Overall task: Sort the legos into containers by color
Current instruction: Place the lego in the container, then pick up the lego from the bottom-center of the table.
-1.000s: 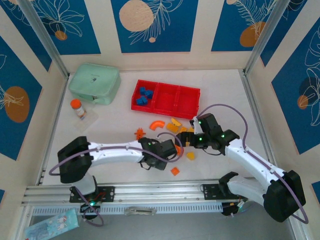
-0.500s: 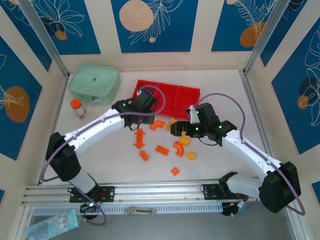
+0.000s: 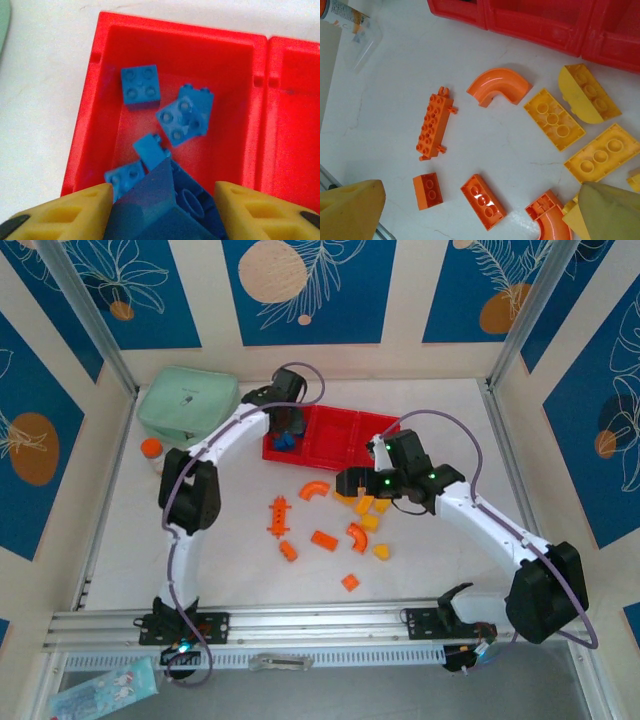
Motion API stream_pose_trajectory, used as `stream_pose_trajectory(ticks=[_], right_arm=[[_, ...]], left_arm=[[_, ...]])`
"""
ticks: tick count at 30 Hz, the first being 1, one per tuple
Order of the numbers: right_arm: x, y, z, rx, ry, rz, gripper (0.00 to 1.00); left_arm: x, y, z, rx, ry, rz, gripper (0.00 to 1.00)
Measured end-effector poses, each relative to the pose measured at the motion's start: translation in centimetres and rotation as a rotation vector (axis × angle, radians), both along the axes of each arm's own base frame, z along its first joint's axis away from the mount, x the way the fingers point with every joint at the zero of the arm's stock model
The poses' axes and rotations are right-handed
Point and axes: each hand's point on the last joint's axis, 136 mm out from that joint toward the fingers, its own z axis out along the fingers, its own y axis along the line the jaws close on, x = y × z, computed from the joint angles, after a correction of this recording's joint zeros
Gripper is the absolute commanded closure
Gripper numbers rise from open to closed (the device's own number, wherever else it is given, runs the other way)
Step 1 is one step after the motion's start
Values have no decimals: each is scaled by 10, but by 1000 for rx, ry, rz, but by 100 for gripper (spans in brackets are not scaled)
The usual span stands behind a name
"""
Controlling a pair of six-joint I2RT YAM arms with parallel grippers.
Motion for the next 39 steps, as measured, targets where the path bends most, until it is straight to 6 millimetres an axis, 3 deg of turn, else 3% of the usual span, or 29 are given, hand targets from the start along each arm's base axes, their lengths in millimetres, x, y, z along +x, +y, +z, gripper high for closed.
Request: stream_pose_trajectory(ticks=[3, 11, 17, 23, 32, 39], right_arm=[[3, 1, 2, -4, -6, 4, 1], [6, 7, -6, -46, 36, 22, 1], [-6, 18, -17, -114, 60, 72, 1], [-24, 26, -44, -219, 114, 130, 1], [-42, 36, -68, -326, 136, 194, 1], [-46, 49, -83, -387, 136, 247, 0]], left_arm=[[11, 0, -1, 5, -3, -4, 33], [2, 5, 20, 0, -19, -25, 23], [-54, 23, 53, -68, -30, -59, 13], [-122, 41, 85, -163, -87, -86, 3], [-213, 56, 59, -267, -42, -103, 1], [-270, 49, 34, -348, 1, -130, 1]])
